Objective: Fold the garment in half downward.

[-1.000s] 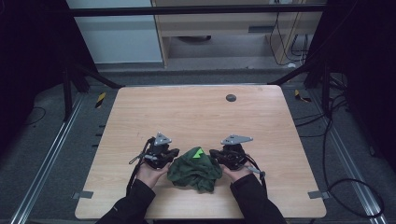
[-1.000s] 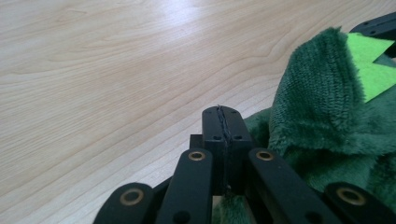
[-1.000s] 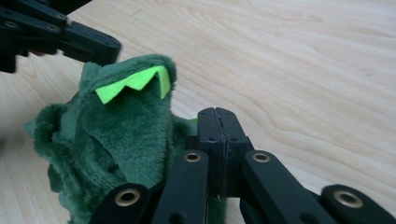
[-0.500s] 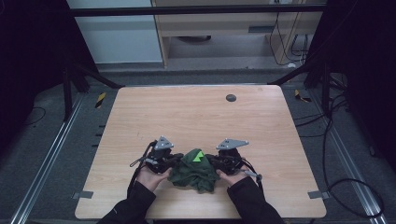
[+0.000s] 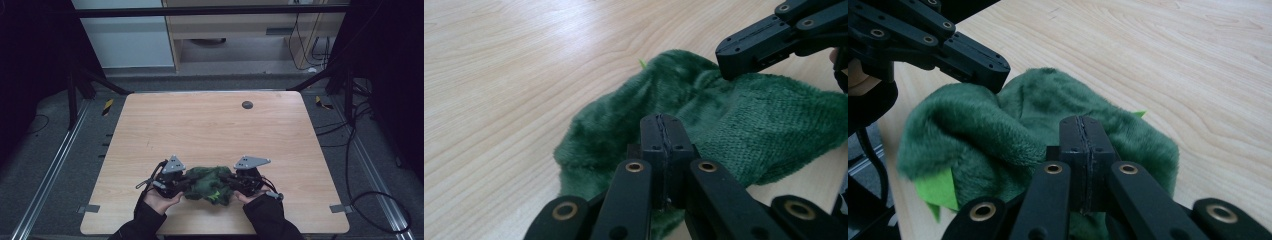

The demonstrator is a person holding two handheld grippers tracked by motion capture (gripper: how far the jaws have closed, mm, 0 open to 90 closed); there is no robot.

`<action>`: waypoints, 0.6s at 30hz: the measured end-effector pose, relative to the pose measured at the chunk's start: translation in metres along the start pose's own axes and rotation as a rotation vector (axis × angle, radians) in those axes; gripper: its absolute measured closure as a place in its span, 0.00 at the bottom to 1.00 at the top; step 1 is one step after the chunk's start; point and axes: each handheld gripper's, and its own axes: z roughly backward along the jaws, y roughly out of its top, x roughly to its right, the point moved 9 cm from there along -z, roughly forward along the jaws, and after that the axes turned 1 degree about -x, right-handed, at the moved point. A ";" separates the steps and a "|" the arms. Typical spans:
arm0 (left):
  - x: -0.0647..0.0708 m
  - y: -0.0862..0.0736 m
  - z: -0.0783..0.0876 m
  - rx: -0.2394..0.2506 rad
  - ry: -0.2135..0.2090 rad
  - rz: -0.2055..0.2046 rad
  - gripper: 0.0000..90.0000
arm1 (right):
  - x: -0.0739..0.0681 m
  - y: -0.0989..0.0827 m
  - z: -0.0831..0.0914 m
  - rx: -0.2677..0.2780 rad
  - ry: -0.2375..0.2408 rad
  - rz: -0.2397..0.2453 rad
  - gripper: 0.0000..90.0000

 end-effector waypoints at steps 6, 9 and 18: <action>0.006 -0.012 0.002 -0.020 -0.002 0.001 1.00 | -0.002 -0.009 0.002 -0.020 -0.004 0.000 0.99; 0.007 -0.019 0.002 -0.036 -0.006 0.004 1.00 | -0.003 -0.014 0.003 -0.031 -0.003 -0.002 0.99; -0.006 -0.018 0.007 -0.018 0.033 0.047 1.00 | -0.004 -0.010 0.007 -0.003 -0.015 -0.002 0.99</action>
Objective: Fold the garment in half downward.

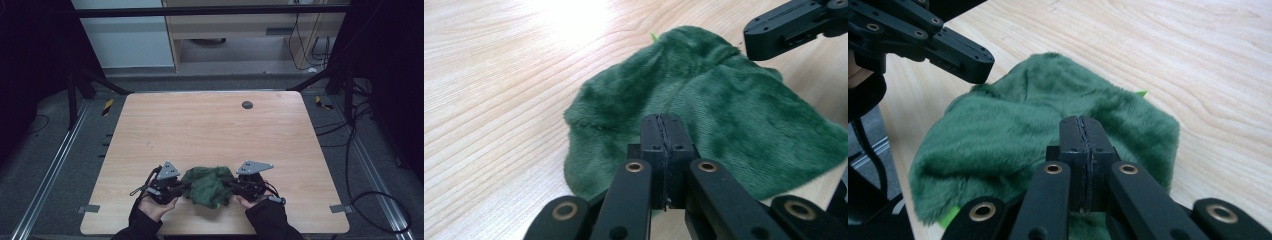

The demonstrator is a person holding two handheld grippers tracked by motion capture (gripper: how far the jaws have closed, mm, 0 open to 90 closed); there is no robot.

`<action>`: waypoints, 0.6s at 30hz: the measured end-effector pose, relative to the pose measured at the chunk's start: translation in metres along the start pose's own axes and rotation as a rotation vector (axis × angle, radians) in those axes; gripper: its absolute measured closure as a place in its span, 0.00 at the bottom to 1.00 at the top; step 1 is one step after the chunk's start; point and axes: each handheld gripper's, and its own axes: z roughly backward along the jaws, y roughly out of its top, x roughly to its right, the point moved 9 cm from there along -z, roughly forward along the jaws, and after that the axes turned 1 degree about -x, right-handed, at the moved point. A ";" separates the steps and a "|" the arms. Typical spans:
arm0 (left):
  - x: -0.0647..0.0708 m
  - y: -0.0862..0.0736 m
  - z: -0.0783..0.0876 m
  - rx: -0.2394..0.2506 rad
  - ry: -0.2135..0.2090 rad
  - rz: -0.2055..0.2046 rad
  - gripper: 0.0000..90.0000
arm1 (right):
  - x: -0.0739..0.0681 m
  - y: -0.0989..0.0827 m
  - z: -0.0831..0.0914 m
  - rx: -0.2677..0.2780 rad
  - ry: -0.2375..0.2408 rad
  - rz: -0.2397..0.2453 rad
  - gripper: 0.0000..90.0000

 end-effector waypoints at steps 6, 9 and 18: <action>0.002 -0.011 -0.010 -0.047 -0.008 -0.002 1.00 | -0.002 -0.005 -0.007 -0.027 0.005 0.002 0.99; 0.005 -0.016 -0.013 -0.067 -0.013 -0.006 1.00 | -0.004 -0.013 -0.009 -0.049 0.012 0.003 0.99; 0.011 -0.033 -0.024 -0.121 -0.004 -0.026 1.00 | -0.006 -0.032 -0.013 -0.088 0.015 0.002 0.98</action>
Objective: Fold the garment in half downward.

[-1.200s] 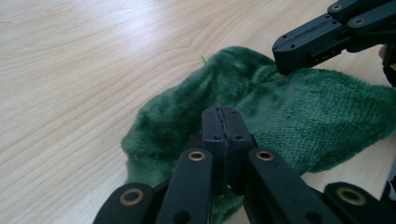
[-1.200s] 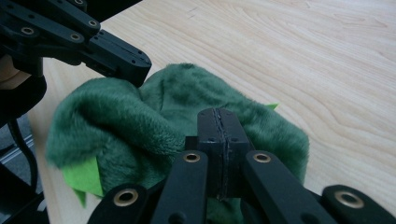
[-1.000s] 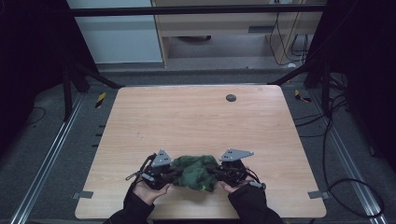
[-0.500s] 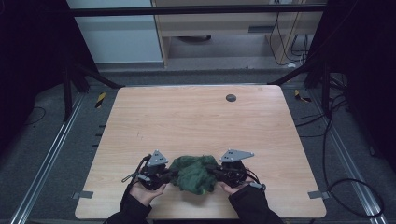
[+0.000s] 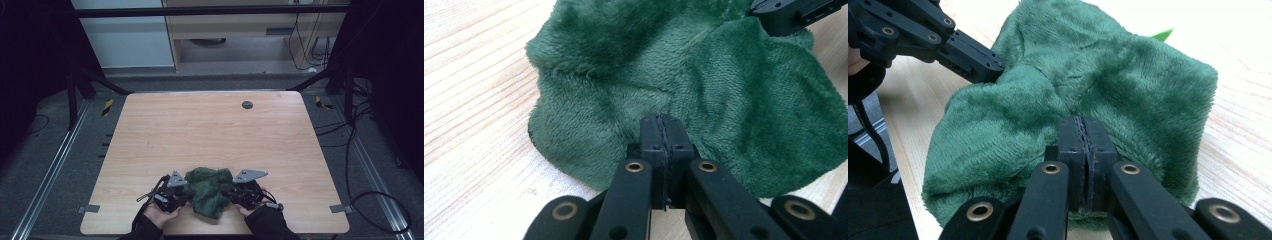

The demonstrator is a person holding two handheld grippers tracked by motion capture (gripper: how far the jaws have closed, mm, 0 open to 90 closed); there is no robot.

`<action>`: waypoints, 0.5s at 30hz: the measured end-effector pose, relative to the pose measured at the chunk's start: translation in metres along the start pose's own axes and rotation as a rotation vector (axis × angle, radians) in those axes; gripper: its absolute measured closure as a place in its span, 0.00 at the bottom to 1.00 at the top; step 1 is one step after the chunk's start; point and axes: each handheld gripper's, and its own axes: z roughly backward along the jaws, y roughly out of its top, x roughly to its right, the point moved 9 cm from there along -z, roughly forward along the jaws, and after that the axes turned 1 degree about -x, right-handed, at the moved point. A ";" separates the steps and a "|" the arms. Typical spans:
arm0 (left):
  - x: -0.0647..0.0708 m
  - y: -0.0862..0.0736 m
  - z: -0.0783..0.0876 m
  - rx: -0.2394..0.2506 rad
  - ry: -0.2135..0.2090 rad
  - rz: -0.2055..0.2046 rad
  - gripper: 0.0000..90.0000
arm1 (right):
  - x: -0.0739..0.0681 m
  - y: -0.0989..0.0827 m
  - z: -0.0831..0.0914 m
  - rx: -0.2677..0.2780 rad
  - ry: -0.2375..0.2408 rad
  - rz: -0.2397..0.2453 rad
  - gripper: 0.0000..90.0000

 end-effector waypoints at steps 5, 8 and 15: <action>-0.002 -0.002 -0.004 -0.011 0.004 0.006 1.00 | 0.004 -0.004 -0.004 -0.013 -0.016 0.007 0.99; -0.004 0.000 -0.002 -0.001 0.005 0.008 1.00 | 0.004 -0.003 -0.004 -0.011 -0.017 0.006 0.98; -0.014 0.013 0.019 0.085 0.031 0.021 0.99 | 0.007 0.013 0.009 0.055 -0.019 0.001 0.96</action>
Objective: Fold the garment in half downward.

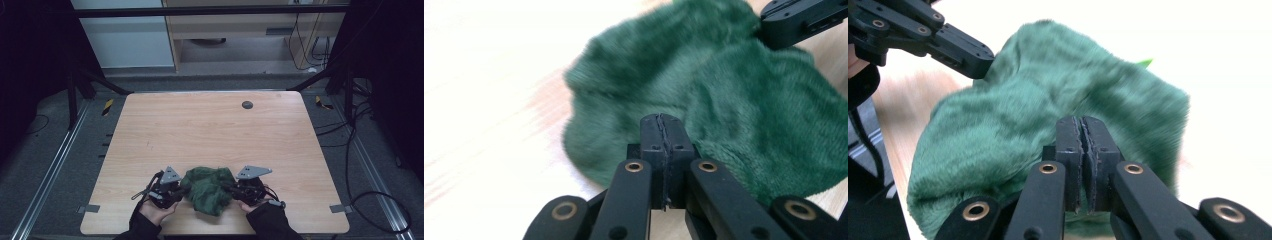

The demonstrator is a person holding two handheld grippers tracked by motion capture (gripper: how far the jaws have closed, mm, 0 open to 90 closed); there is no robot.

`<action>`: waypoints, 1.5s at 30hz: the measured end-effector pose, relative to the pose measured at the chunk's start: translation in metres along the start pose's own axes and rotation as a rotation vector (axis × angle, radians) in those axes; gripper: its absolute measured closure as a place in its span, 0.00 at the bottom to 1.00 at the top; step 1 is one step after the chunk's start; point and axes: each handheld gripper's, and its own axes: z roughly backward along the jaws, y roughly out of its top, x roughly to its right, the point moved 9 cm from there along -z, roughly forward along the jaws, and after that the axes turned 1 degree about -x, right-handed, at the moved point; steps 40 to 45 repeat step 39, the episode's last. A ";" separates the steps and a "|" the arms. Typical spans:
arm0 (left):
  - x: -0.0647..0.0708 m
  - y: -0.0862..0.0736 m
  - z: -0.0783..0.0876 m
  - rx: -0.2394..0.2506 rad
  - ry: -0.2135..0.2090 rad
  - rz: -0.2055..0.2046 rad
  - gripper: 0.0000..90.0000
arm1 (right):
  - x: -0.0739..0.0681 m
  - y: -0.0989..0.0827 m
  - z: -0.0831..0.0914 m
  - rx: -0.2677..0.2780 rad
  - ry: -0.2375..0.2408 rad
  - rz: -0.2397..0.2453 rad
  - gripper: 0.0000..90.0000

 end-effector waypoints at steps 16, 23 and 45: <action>-0.052 0.001 0.019 0.072 0.117 0.092 0.76 | 0.057 0.006 0.038 0.074 -0.172 -0.080 0.82; -0.073 -0.005 0.026 0.094 0.149 0.130 0.59 | 0.085 -0.002 0.049 0.063 -0.253 -0.115 0.66; -0.120 -0.026 0.039 0.095 0.256 0.178 0.41 | 0.129 -0.020 0.070 0.041 -0.399 -0.173 0.43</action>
